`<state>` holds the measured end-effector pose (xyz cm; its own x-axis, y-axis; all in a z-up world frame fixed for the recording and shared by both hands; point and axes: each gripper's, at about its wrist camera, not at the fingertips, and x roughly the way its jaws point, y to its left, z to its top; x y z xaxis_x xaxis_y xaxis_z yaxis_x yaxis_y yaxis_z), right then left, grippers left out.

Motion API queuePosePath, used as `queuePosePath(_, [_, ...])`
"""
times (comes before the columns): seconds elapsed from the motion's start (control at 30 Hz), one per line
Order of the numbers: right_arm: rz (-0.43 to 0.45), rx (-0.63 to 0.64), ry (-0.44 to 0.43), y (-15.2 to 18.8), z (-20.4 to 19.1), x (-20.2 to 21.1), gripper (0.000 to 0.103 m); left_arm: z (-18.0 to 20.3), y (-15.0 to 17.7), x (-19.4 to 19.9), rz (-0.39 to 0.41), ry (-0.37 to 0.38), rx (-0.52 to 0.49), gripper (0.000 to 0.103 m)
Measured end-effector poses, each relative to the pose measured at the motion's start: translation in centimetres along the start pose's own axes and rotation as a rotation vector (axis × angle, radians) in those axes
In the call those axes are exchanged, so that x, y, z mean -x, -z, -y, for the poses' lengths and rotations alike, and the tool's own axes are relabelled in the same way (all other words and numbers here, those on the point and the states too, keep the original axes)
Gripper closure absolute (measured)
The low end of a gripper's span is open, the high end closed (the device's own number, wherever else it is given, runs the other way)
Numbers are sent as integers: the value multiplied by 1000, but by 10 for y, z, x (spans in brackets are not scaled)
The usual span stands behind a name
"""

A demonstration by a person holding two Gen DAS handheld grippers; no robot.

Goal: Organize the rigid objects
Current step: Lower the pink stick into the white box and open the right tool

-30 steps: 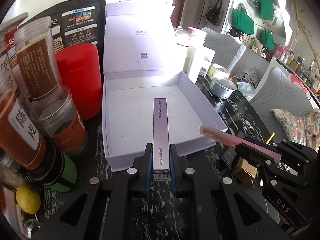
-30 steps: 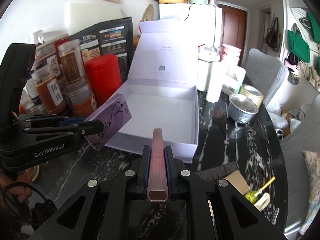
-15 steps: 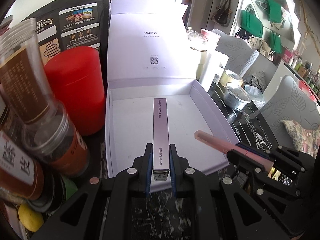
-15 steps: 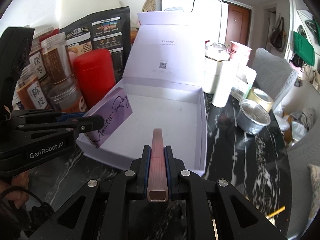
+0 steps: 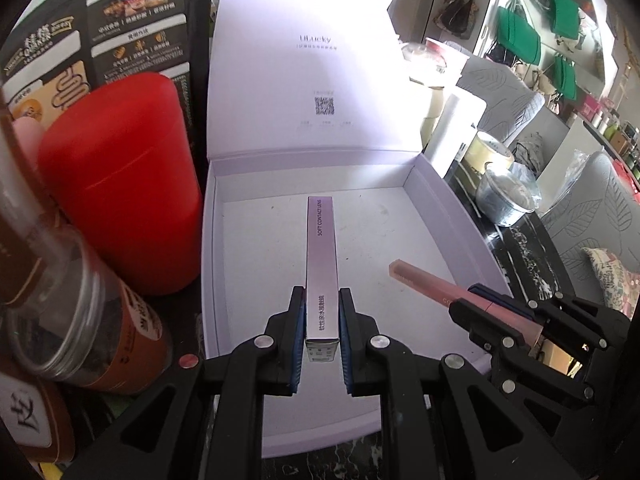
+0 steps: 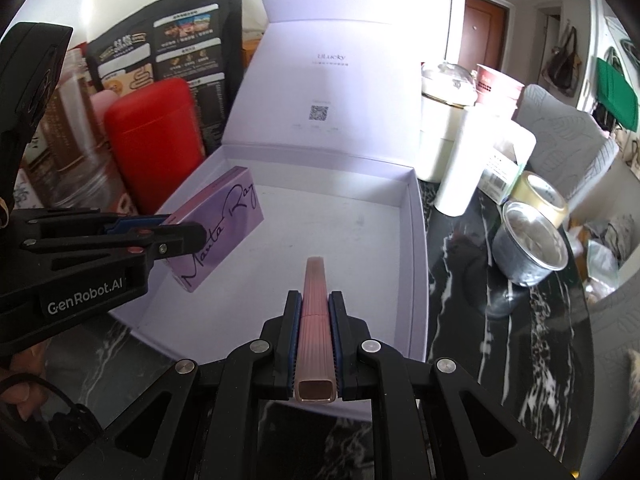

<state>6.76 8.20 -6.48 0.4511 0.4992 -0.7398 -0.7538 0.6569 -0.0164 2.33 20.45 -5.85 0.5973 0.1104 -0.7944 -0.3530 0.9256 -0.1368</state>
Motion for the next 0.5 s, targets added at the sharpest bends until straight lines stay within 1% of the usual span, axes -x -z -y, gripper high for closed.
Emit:
queuePosePath(0.2, [-23,-11,1,-4,6,-15,90,-3,-2,-15,-33,-1,5,88])
queuePosePath(0.37, [-16,2,5,-6,5,-17,90,-6,-2,-25,-61,10,18,88])
queuePosePath(0.5, [-49,-8,1,-3,6,-24,89,-6,-1,-32,-80,10,19,88])
